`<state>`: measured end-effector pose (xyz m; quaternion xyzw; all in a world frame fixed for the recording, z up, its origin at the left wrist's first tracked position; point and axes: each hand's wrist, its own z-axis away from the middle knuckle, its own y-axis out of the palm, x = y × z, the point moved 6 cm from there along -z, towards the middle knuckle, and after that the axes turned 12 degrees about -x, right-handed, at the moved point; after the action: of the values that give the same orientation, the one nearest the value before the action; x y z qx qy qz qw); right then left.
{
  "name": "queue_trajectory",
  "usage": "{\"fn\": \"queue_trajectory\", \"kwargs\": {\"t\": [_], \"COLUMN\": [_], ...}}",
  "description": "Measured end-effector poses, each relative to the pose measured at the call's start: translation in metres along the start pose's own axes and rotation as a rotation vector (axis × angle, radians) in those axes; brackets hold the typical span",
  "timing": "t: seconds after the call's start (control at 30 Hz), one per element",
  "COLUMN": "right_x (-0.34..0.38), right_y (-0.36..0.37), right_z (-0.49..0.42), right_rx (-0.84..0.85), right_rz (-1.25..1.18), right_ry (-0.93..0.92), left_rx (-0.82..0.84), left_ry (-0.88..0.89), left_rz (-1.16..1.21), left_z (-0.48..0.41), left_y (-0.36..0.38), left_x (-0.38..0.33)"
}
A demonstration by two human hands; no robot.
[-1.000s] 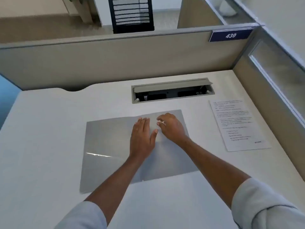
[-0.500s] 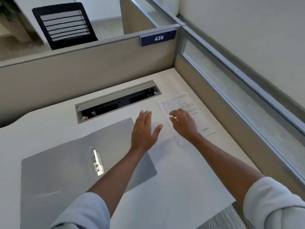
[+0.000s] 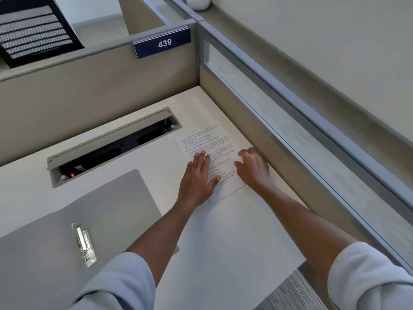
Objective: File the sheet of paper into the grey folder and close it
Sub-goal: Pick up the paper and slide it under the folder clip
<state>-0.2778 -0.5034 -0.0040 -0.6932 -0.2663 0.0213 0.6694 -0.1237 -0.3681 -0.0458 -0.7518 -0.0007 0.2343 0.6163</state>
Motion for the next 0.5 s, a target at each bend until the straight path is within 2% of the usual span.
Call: {"fn": "queue_trajectory", "kwargs": {"t": [0.2, 0.5], "right_x": [-0.008, -0.005], "right_y": [0.02, 0.029], "right_z": [0.0, 0.005], "right_rx": [0.046, 0.023], "right_rz": [0.103, 0.176], "right_ry": [0.017, 0.071], "left_rx": [-0.016, 0.015], "left_ry": [0.081, 0.075], "left_rz": [-0.096, -0.113], "left_z": [0.006, 0.01], "left_y": [0.02, 0.032], "left_x": [0.005, 0.011]}}
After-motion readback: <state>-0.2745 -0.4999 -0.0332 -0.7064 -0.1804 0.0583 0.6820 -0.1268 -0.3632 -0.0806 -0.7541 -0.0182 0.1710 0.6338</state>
